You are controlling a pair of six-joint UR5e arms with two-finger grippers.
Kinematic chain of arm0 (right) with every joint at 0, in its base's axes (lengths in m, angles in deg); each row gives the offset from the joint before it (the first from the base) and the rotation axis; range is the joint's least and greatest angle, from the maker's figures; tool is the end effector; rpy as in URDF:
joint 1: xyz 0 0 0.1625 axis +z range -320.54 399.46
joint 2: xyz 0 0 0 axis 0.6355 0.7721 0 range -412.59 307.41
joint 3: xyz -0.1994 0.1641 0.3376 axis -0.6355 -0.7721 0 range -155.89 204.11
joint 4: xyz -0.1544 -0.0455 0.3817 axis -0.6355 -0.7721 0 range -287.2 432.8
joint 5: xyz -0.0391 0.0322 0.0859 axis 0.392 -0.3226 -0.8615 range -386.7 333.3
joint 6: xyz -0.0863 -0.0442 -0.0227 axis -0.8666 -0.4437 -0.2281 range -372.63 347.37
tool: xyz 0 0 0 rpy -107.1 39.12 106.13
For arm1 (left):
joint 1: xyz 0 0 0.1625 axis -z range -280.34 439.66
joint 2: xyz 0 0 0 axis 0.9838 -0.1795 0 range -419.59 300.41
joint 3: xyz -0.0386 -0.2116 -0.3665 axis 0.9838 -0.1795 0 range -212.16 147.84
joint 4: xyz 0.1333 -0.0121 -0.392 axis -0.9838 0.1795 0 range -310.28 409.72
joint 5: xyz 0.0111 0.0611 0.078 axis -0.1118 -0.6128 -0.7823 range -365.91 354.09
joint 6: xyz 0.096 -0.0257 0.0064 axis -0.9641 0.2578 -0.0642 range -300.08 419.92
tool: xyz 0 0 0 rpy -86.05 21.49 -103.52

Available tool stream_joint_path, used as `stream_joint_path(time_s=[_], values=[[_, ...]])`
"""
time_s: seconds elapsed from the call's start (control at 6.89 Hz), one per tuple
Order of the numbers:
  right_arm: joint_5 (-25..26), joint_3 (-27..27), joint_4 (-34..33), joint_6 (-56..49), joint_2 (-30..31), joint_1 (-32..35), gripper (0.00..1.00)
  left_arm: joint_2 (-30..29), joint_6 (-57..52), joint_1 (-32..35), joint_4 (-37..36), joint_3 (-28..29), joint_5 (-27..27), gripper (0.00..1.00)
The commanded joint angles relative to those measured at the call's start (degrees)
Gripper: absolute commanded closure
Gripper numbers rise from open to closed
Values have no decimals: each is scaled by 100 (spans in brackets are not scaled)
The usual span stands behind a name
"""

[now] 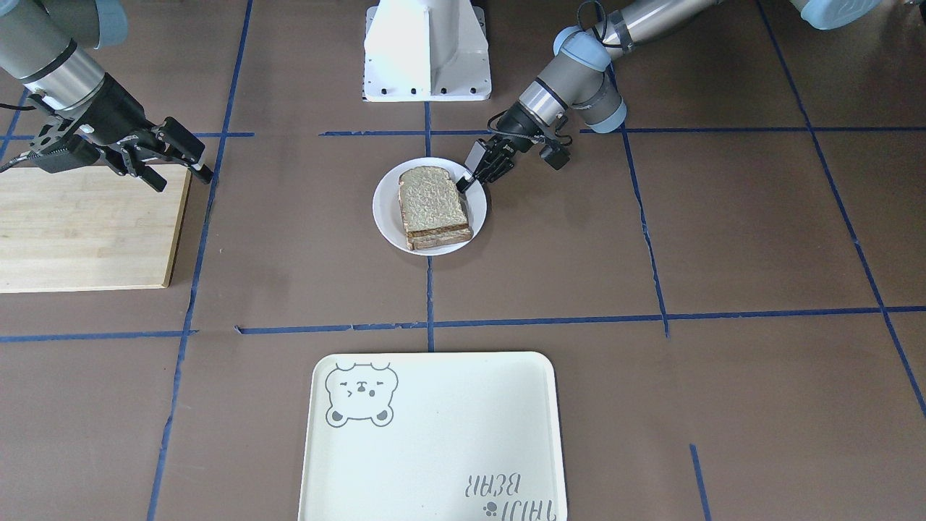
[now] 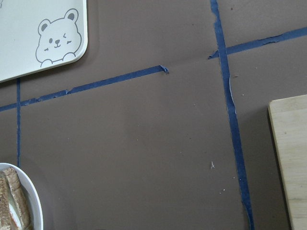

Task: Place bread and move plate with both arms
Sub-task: 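Grip the plate rim nearest the robot with the left gripper, then slide the plate with the left gripper onto the bear-print tray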

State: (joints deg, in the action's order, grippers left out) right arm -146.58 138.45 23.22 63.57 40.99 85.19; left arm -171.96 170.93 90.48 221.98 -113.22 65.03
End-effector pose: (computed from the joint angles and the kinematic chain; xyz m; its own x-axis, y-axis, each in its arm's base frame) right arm -0.2639 -0.3906 0.4018 0.4020 0.1162 0.9082 -0.2269 0.9736 -0.0241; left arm 0.5847 -0.2805 0.3559 -0.2690 -0.2936 -0.9173 0.4285 0.8164 -0.3870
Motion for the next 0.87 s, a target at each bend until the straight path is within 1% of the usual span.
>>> stream_joint_path(time_s=[0.0, 0.15, 0.44, 0.73], values=[[0, 0, 0, 0, -6, -2, 0, -13, 9, 43, 0, 2, 8, 93], [-8, 0, -8, 0, -6, -2, 0, -13, 9, 60, 9, -24, 8, 97], [-8, 0, 0, 0, 29, -2, 0, -91, 9, 191, 18, -42, 8, 99], [-17, 122, 27, -9, 203, 15, 0, -460, 0, 647, -17, -42, 43, 99]])
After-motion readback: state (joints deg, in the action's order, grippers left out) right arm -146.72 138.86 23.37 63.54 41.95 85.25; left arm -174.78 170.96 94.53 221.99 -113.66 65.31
